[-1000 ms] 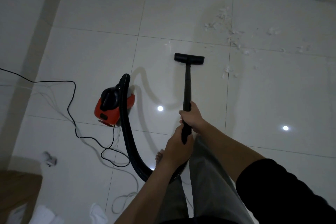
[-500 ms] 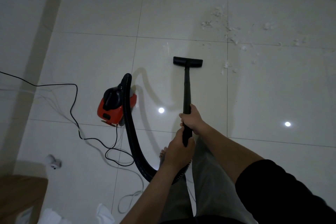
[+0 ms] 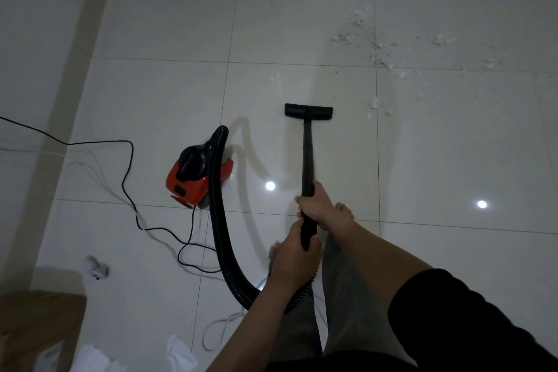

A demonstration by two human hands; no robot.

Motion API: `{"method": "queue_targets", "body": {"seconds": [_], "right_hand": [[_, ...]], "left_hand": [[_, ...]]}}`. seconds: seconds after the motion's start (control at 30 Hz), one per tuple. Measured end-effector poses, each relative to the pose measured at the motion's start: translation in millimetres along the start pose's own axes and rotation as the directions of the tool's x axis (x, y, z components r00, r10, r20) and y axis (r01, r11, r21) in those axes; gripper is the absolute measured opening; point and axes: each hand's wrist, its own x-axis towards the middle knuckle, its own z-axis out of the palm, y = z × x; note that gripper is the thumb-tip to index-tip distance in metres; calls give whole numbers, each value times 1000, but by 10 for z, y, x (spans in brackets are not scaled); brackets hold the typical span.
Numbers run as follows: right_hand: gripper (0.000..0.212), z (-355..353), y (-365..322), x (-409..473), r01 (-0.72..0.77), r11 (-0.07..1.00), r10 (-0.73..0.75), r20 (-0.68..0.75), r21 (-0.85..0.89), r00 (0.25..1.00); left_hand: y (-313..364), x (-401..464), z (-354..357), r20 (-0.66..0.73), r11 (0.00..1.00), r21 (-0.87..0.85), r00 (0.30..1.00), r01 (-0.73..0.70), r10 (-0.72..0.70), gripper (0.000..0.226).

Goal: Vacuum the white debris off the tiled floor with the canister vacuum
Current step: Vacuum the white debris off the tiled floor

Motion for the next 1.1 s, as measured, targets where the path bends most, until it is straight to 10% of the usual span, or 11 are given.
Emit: {"method": "queue_targets", "body": {"seconds": [1.1], "right_hand": [[63, -1032, 896, -671, -16, 997, 17, -17, 76, 1000]], "left_hand": [[212, -823, 1144, 45, 1000, -9, 999, -12, 12, 37]]}}
